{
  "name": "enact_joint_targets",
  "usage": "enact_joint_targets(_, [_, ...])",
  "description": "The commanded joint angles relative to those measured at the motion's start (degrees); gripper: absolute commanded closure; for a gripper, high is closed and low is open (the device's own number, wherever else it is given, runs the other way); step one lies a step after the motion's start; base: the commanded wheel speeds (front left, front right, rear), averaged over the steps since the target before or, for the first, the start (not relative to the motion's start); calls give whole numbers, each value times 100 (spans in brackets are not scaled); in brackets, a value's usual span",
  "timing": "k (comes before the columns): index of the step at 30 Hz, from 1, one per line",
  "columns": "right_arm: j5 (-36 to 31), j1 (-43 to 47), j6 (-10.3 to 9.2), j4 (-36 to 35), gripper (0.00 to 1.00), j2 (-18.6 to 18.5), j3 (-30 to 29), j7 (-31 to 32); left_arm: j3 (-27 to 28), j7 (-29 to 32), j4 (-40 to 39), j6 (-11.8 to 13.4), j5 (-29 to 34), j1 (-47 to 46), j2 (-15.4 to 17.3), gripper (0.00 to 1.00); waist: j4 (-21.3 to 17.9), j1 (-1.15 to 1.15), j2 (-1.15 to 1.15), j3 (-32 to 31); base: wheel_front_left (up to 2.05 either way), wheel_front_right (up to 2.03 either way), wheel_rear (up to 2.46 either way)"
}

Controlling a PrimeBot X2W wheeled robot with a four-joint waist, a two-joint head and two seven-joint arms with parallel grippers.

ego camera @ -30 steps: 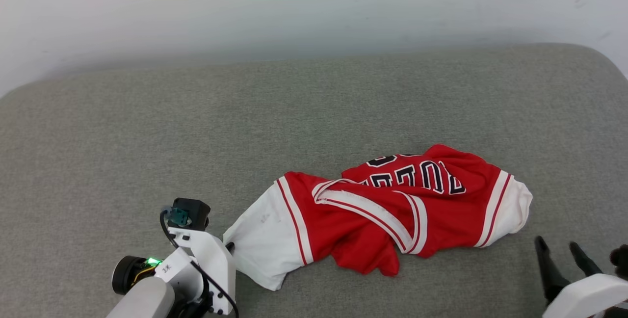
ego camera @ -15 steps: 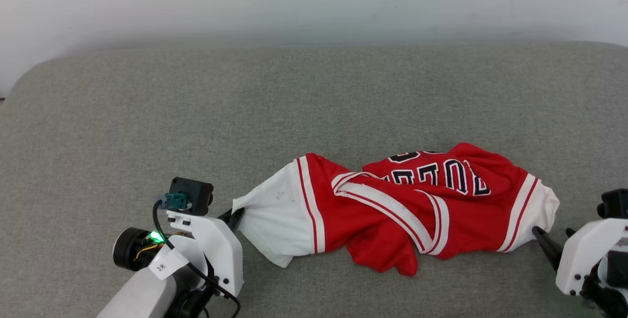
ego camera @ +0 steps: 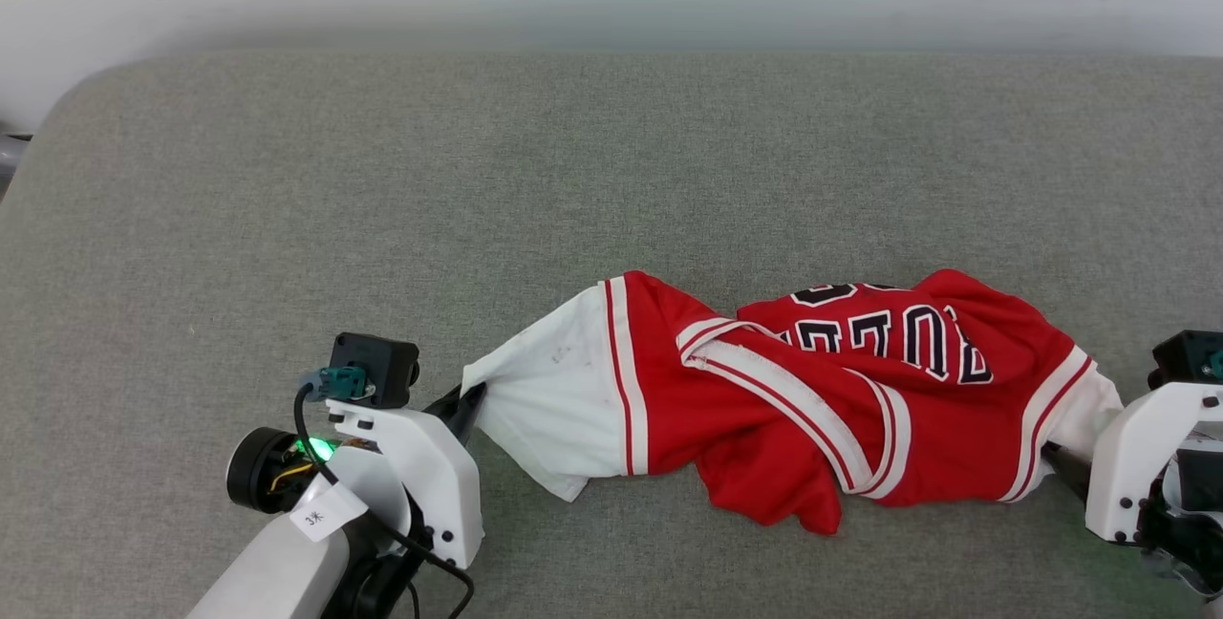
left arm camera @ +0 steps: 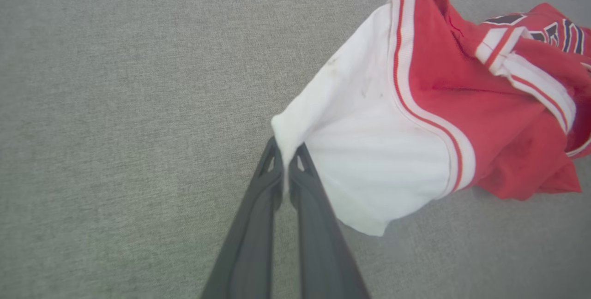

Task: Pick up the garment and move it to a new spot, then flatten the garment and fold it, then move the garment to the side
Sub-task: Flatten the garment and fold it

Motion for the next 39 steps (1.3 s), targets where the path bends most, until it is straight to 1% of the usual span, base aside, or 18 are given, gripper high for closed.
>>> enact_joint_targets(1, [83,156,0,267,100,172,218,172,24,-55,4,18,-28,-6,-18,100,3,0,0,-7,0,0,0])
enact_joint_targets(5, [187,-69,-3,42,100,-30,235,-14,72,-140,3,26,-43,-3,3,100,-18,0,0,-53,0,0,0])
enact_joint_targets(6, [187,-69,-3,42,100,-30,235,-14,72,-140,3,26,-43,-3,3,100,-18,0,0,-53,0,0,0])
enact_joint_targets(11, [251,-280,-3,-511,100,-215,55,-291,231,-390,-63,101,-5,-36,61,100,-64,0,0,-194,0,0,0])
enact_joint_targets(16, [132,-381,-3,-1059,100,-298,-153,-269,439,-576,-108,161,6,-200,152,100,-113,0,0,-382,0,0,0])
enact_joint_targets(18, [39,-498,-3,-1265,100,-275,-223,-282,578,-662,-106,189,-14,-337,194,100,-141,0,0,-447,0,0,0])
enact_joint_targets(20, [-99,-590,-4,-1378,100,-294,-256,-213,702,-732,-63,157,-70,-531,204,100,-159,0,0,-496,0,0,0])
enact_joint_targets(25, [-363,-1187,-4,-1440,100,-197,-292,-119,964,-932,222,51,-74,-1206,276,100,-232,0,0,-514,0,0,0])
enact_joint_targets(30, [-523,-2054,-4,-1314,100,-187,-181,-171,1104,-1176,764,-169,-86,-2197,163,100,-228,0,0,-302,0,0,0])
enact_joint_targets(34, [-601,-2904,-4,-1093,100,-181,-112,-363,1247,-1390,1374,-316,-114,-3088,69,100,-215,0,0,-27,0,0,0])
enact_joint_targets(39, [-859,-4087,-4,-740,100,-219,-79,-858,1366,-1728,2048,-477,6,-4291,67,100,-205,0,0,416,0,0,0])
